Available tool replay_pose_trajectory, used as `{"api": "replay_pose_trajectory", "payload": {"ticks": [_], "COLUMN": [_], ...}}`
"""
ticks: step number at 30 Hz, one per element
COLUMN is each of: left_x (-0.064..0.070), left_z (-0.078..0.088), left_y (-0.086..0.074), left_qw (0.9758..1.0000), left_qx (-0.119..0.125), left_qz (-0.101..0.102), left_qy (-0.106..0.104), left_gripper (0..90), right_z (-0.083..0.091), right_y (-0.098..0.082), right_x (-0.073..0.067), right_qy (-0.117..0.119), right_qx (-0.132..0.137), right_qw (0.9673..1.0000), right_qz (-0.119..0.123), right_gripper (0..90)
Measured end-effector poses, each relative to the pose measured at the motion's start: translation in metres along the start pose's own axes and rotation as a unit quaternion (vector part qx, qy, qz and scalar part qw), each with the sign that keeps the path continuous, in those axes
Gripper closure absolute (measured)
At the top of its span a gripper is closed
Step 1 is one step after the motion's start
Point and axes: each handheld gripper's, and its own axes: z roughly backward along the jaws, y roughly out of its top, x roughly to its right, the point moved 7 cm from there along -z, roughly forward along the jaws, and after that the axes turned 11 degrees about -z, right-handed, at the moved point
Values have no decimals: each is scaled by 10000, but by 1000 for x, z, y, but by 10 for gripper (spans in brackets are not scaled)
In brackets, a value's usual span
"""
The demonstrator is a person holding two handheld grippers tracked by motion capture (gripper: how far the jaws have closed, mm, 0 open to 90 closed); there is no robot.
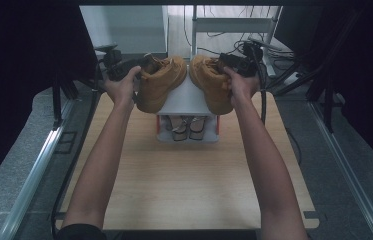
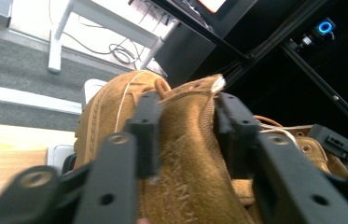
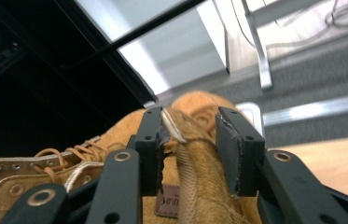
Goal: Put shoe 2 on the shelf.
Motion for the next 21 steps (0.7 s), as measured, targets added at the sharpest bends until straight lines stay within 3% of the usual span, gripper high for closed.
{"api": "replay_pose_trajectory", "payload": {"ticks": [4, 7, 10, 16, 21], "left_x": [3, 10, 14, 14, 1], "left_z": [6, 15, 25, 53, 77], "left_y": [4, 8, 12, 14, 3], "left_qw": [9997, 9987, 9977, 9935, 9895], "left_qx": [131, 141, 188, 219, 166], "left_qz": [-186, -486, -647, -1101, -1388], "left_qy": [34, 72, 65, 163, 360], "left_gripper": [510, 497, 494, 541, 634], "right_z": [8, 15, 28, 60, 84], "right_y": [4, 5, 7, 11, 12], "right_x": [-5, -7, -8, -1, 19], "right_qy": [192, 265, 374, 533, 488], "right_qx": [63, 78, 176, 250, 370], "right_qw": [9994, 9986, 9971, 9935, 9916], "right_qz": [283, 460, 633, 978, 1141], "right_gripper": [543, 513, 499, 515, 579]}}
